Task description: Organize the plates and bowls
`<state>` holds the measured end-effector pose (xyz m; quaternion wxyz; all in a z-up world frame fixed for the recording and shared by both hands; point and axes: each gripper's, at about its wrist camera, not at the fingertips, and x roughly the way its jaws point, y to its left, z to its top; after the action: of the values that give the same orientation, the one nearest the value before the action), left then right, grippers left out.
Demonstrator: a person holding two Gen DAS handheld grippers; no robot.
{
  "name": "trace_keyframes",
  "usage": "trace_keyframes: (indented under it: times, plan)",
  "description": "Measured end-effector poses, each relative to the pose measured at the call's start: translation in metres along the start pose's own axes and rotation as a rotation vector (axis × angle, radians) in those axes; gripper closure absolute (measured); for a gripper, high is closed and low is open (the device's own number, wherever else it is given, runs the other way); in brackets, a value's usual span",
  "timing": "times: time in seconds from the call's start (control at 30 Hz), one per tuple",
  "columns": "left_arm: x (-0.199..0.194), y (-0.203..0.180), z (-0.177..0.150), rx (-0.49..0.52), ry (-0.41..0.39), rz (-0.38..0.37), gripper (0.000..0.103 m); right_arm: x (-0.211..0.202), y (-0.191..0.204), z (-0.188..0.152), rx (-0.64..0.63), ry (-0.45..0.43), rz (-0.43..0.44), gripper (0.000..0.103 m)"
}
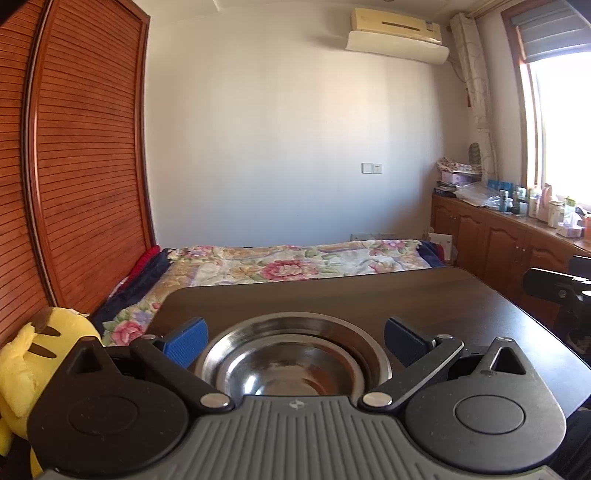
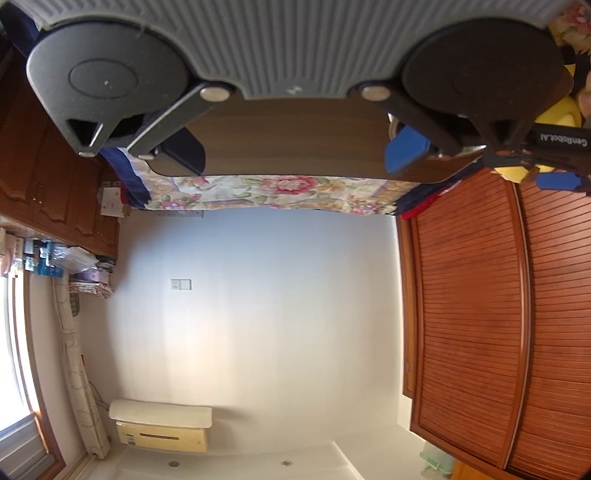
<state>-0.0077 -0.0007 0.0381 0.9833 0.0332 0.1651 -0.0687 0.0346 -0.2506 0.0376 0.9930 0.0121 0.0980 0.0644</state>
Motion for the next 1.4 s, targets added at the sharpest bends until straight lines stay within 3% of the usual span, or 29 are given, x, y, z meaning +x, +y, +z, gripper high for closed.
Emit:
trace_keyframes:
  times: [0.33,1.4]
  plan:
    - [0.002,-0.010,-0.022,0.024,0.035,0.011,0.000,0.004,-0.001,-0.015,0.017,0.044,-0.038,0.000]
    - [0.011,0.002,-0.043,0.016,0.064,0.063,0.000,0.013,-0.002,-0.043,0.007,0.091,-0.081,0.000]
